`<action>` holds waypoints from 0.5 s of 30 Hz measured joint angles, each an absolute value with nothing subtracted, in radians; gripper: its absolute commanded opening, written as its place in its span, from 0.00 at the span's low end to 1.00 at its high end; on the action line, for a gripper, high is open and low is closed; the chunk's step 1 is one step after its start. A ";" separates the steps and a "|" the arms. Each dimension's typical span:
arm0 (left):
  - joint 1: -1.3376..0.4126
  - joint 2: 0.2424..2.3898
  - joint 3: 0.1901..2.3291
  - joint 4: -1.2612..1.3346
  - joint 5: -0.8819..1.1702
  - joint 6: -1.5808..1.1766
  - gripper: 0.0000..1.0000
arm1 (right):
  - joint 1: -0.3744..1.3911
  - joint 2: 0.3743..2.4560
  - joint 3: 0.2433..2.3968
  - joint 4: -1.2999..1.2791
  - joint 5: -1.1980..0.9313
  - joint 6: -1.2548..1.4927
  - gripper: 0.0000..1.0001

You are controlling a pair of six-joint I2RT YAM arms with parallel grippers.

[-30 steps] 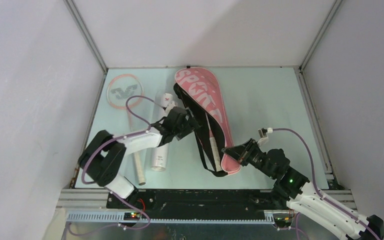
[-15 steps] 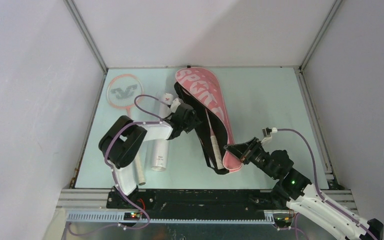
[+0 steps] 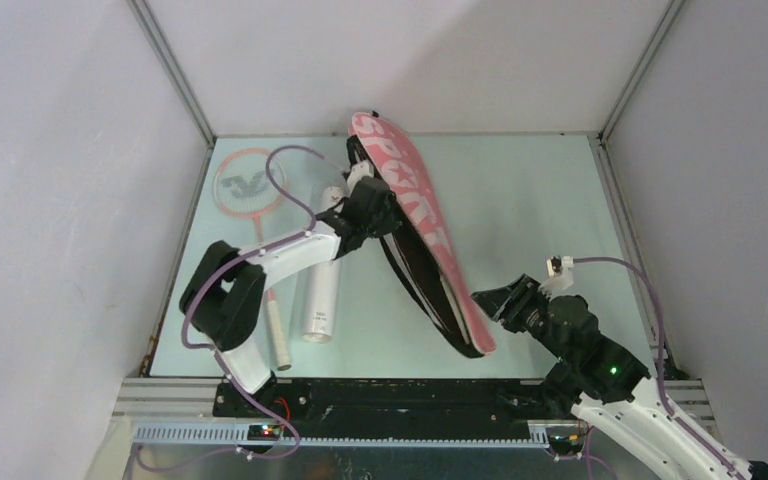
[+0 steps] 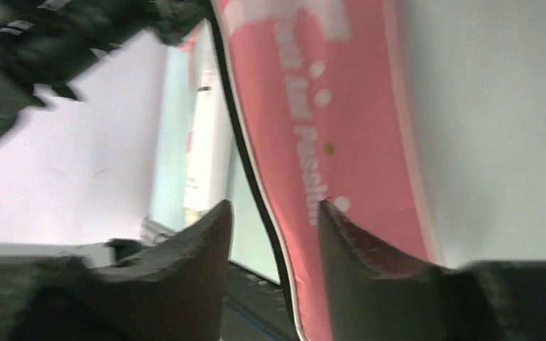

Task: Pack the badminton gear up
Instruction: Adjust the racket bag at the center of the board.

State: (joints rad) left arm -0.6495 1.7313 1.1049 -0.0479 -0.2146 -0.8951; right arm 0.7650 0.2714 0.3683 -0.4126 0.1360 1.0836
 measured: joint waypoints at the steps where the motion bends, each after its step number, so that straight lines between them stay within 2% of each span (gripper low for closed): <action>1: -0.653 1.715 1.143 -0.093 -0.214 -0.862 0.00 | 0.761 0.274 0.382 -0.444 0.154 1.058 0.60; 2: -0.658 1.700 1.183 -0.141 -0.214 -0.828 0.00 | 0.758 0.278 0.391 -0.469 0.170 1.023 0.65; 8: -0.706 1.682 1.366 -0.390 -0.249 -0.659 0.00 | 0.738 0.464 0.456 -0.521 0.240 0.794 0.76; 12: -0.754 1.744 1.529 -0.598 -0.313 -0.590 0.00 | 0.731 0.651 0.552 -0.461 0.240 0.646 0.79; 15: -0.782 1.774 1.589 -0.659 -0.337 -0.548 0.00 | 0.727 0.774 0.610 -0.346 0.212 0.558 0.79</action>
